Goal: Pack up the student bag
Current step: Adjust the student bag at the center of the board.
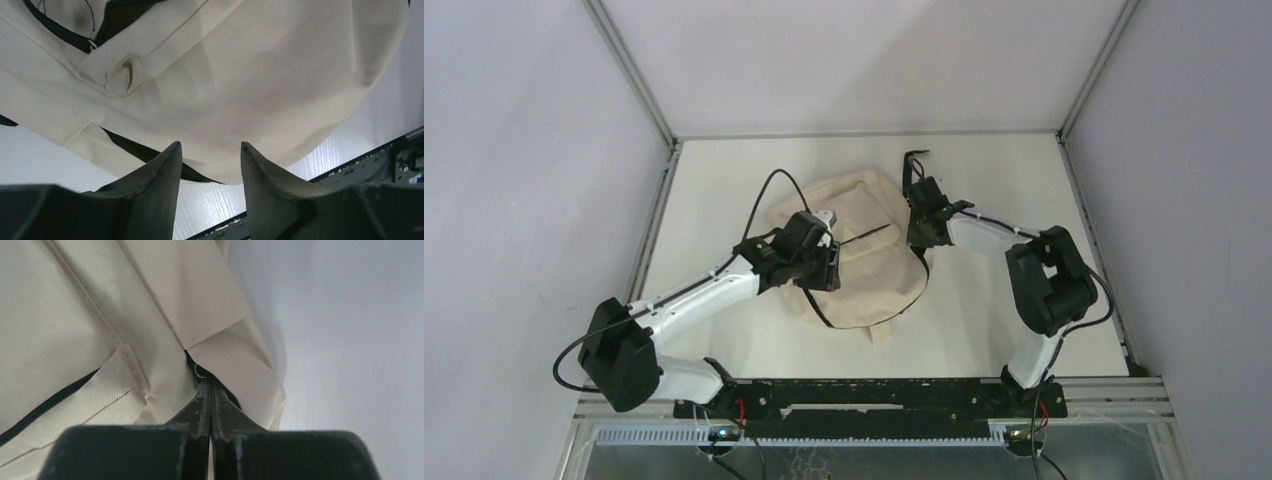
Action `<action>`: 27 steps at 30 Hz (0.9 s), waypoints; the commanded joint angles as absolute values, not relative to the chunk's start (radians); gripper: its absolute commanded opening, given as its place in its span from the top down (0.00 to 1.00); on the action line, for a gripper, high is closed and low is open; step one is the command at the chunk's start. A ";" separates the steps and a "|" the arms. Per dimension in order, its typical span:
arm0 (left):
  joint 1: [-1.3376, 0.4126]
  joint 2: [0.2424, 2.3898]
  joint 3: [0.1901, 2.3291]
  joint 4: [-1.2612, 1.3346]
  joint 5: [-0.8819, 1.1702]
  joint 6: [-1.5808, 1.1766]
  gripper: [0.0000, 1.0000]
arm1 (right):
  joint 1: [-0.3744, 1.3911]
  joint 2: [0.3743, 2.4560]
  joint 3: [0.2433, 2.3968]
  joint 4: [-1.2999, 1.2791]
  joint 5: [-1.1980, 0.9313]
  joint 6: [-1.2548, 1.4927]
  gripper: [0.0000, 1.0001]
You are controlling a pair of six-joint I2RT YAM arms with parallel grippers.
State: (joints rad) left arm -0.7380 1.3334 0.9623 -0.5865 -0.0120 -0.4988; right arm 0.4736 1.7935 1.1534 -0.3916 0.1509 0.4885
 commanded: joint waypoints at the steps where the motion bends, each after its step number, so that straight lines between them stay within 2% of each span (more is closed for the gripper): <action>1: -0.700 1.310 0.961 -0.543 -0.033 -0.506 0.49 | 0.471 1.653 1.113 -0.382 0.162 0.482 1.00; 7: -0.593 1.426 1.029 -0.520 -0.010 -0.493 0.50 | 0.488 1.501 1.015 -0.430 0.159 0.470 1.00; 18: -0.565 1.722 1.381 -0.614 -0.029 -0.472 0.48 | 0.557 1.251 0.820 -0.511 0.147 0.533 1.00; 19: -0.562 1.738 1.412 -0.636 -0.046 -0.469 0.48 | 0.544 1.243 0.818 -0.512 0.155 0.528 0.95; 22: -0.561 1.730 1.438 -0.659 -0.076 -0.467 0.48 | 0.444 1.248 0.820 -0.462 0.082 0.481 0.46; 23: -0.561 1.715 1.426 -0.657 -0.083 -0.468 0.48 | 0.409 1.262 0.828 -0.444 0.047 0.472 0.36; 24: -0.561 1.699 1.408 -0.653 -0.086 -0.471 0.48 | 0.383 1.287 0.842 -0.431 0.025 0.467 0.31; 27: -0.561 1.652 1.348 -0.641 -0.076 -0.491 0.48 | 0.337 1.389 0.921 -0.409 -0.022 0.453 0.29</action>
